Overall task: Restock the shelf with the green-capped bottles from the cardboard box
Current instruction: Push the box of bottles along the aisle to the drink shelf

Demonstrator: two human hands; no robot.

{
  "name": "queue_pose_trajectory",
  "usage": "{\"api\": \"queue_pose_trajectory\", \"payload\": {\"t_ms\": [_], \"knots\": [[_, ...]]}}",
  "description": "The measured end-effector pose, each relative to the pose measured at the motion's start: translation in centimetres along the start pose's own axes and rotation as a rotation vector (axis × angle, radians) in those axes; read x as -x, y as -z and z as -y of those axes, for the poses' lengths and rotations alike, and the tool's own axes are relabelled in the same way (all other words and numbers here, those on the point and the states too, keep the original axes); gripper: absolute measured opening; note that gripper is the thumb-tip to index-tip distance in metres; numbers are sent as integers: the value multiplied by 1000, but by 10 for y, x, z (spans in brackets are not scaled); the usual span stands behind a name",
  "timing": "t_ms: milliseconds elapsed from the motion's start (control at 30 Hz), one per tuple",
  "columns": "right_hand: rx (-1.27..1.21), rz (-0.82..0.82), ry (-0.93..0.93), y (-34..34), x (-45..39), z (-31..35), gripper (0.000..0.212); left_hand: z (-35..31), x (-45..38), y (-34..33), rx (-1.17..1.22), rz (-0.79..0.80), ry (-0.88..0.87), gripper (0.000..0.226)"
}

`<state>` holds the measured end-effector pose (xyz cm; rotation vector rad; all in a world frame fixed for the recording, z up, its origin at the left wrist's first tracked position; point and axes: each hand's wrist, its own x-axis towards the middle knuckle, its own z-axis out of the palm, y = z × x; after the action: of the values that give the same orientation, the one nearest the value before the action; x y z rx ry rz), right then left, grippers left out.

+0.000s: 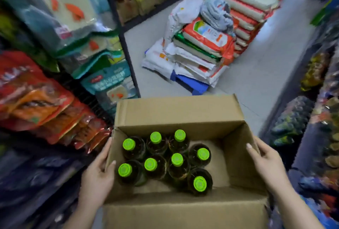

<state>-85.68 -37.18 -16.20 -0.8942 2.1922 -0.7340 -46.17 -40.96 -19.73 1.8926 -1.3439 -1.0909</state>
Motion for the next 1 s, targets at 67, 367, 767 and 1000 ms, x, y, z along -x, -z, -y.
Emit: {"api": "queue_pose_trajectory", "payload": {"t_ms": [67,367,767,1000], "knots": [[61,65,57,-5,-19,20,39,6,23,-1,35,-127,73,75],[160,535,340,-82,-31,122,40,41,140,8,41,-575,396,73],[477,1011,739,-233,144,185,40,116,319,32,292,-1089,812,63],[532,1308,966,-309,293,170,40,151,430,38,431,-1426,962,65]]}}
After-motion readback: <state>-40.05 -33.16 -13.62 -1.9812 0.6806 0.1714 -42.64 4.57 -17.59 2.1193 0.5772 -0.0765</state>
